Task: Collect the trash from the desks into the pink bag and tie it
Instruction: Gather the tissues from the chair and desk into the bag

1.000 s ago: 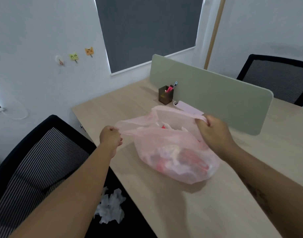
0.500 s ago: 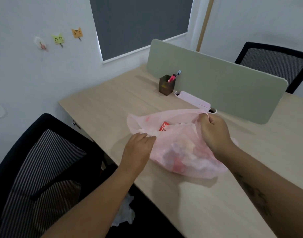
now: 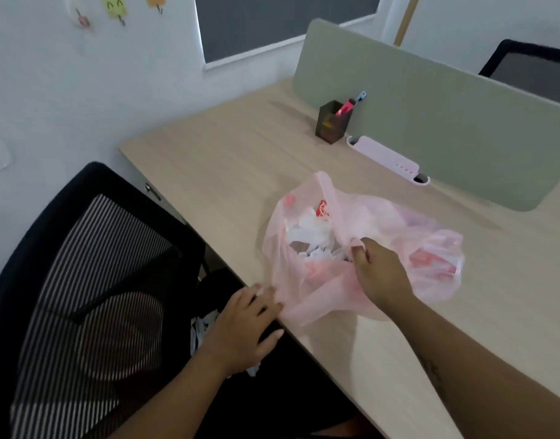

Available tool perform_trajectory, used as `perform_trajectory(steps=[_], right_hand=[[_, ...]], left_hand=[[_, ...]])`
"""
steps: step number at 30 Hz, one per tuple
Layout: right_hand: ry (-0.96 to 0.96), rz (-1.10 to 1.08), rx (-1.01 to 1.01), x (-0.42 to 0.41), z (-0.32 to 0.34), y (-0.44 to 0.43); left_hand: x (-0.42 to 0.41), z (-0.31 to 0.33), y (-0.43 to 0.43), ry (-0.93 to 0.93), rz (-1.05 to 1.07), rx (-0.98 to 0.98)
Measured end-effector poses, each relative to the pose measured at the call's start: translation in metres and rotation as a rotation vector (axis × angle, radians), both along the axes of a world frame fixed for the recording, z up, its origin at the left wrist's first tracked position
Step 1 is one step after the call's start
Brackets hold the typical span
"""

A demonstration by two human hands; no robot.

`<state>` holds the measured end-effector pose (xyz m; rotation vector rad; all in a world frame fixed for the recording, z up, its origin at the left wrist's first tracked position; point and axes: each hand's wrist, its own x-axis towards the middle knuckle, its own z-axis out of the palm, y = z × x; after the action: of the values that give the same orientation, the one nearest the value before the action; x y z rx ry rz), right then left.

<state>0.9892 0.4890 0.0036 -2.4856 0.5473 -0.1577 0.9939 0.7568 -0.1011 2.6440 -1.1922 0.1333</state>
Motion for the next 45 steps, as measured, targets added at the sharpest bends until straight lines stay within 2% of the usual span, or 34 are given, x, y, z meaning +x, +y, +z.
perform_trajectory(steps=[2,6,8,11,14,18,23,25,32,38,45], right_hand=[[0.012,0.031,-0.073,-0.007,-0.018,0.004],[-0.095,0.145,-0.331,-0.015,-0.041,0.005],[-0.114,0.164,-0.44,-0.018,-0.052,0.007],[-0.152,0.148,-0.528,-0.023,-0.07,0.009],[-0.17,0.148,-0.574,-0.021,-0.083,0.009],[-0.114,0.23,-0.454,-0.023,-0.106,0.014],[-0.064,0.192,-0.389,-0.026,-0.115,0.013],[-0.028,0.189,-0.375,-0.025,-0.116,0.013],[-0.012,0.172,-0.368,-0.024,-0.115,0.017],[-0.039,0.182,-0.361,-0.024,-0.114,0.018],[-0.054,0.184,-0.383,-0.023,-0.12,0.013]], left_hand=[[-0.008,-0.014,0.008,0.063,0.176,-0.07],[-0.02,-0.047,0.022,0.193,0.482,-0.141],[-0.024,-0.069,0.028,0.296,0.613,-0.086],[-0.024,-0.109,0.032,0.511,0.714,0.103],[-0.014,-0.145,0.032,0.662,0.71,0.222],[0.002,-0.185,0.03,0.715,0.661,0.352],[0.022,-0.222,0.037,0.811,0.677,0.468],[0.026,-0.232,0.038,0.857,0.715,0.455],[0.031,-0.246,0.024,0.861,0.743,0.598],[0.03,-0.247,0.028,0.799,0.762,0.589],[0.031,-0.261,0.032,0.925,0.757,0.458]])
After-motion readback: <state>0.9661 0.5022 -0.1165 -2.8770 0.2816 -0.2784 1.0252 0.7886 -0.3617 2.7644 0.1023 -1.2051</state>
